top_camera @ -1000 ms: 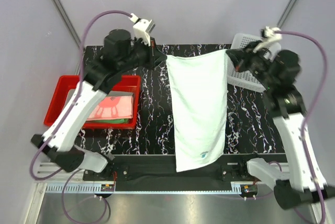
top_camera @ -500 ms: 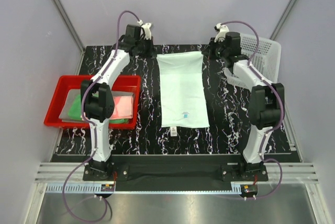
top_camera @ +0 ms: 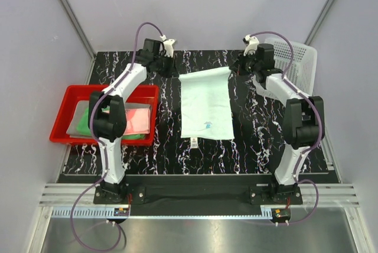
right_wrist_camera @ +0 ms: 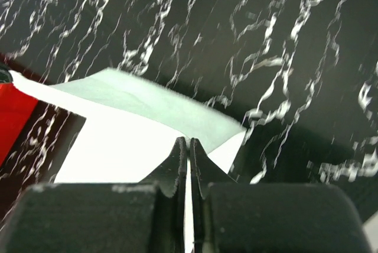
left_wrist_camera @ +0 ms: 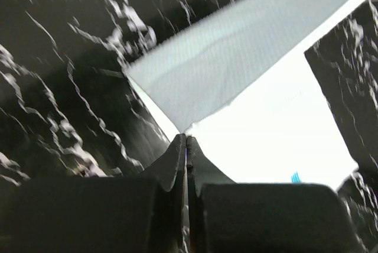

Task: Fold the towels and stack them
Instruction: Fold the towel

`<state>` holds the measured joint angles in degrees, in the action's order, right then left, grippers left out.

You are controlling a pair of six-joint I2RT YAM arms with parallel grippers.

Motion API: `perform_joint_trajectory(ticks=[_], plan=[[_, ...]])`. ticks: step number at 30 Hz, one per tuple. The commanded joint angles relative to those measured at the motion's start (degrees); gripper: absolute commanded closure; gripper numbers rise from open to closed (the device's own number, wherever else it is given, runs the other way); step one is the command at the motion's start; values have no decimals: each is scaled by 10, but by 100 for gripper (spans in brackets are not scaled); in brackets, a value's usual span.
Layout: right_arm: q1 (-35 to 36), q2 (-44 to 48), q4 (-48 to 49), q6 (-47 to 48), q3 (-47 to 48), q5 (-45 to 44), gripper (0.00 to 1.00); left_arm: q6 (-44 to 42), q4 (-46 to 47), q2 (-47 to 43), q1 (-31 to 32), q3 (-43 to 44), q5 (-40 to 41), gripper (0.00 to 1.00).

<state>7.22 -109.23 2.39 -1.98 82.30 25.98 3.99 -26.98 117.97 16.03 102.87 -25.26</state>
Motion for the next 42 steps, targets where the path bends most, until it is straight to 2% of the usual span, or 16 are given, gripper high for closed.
perform_joint_trajectory(ticks=[1,5,6,12,19,26,32,35,37,40,42], plan=[[-1,95,-21,8,-39,-21,100,-21,25,-85,9,-57,-23,100],[1,158,-6,-22,-152,-31,100,-17,27,-136,29,-140,-29,100],[0,167,-16,-29,-167,-36,100,-16,29,-146,36,-177,-24,100],[2,233,-67,-71,-254,-42,100,-6,43,-219,52,-267,-10,100],[18,303,-51,-132,-377,-59,100,20,73,-274,77,-371,-10,100],[22,344,-89,-145,-406,-45,100,33,59,-290,98,-408,0,100],[26,340,-168,-201,-402,-56,100,44,44,-302,113,-440,32,100],[31,339,-177,-237,-431,-56,100,52,40,-304,127,-454,42,100],[33,344,-177,-259,-455,-47,92,61,38,-307,143,-470,58,85],[33,354,-202,-260,-464,-52,76,65,5,-314,160,-472,98,72],[33,364,-219,-259,-463,-58,59,70,-11,-324,165,-471,113,65]])
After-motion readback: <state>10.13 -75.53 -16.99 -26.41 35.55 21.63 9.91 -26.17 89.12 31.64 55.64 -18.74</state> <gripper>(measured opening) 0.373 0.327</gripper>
